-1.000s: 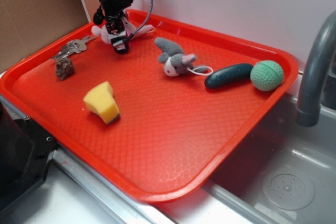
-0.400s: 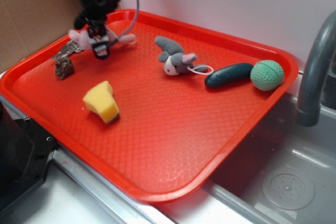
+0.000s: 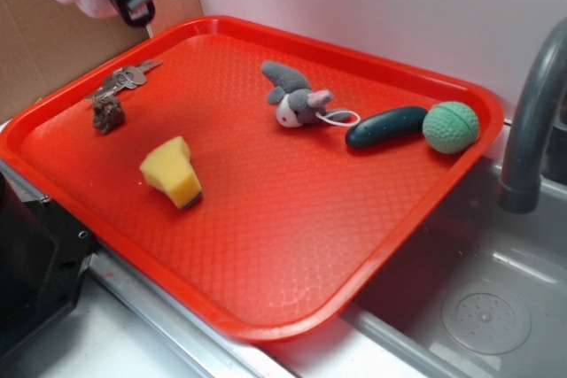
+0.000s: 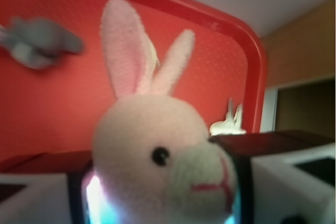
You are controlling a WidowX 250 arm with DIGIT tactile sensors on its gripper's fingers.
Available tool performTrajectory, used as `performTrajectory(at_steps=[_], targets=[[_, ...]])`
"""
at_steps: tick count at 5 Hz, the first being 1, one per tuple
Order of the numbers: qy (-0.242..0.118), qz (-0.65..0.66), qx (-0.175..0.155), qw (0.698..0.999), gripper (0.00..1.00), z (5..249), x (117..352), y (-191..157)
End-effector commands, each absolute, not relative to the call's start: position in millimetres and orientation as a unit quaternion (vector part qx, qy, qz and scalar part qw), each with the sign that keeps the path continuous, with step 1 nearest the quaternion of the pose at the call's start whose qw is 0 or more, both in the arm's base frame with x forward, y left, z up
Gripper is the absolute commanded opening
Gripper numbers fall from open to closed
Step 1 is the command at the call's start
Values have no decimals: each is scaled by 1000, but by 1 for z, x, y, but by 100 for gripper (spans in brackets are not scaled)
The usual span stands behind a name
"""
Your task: Grab the pink bunny.
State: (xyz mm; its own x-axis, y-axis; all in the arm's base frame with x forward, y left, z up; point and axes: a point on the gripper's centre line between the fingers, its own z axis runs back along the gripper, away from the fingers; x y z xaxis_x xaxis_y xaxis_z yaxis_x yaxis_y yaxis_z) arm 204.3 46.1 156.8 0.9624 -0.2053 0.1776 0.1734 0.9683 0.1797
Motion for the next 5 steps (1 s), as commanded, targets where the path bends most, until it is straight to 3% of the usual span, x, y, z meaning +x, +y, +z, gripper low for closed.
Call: performTrajectory(at_steps=[1,2,5], targets=[[-84,123,-34,988,0,225,196,33],[-83,158,-71,981,0,220,198,38],[-58,186,-53,979,0,200,202,38]])
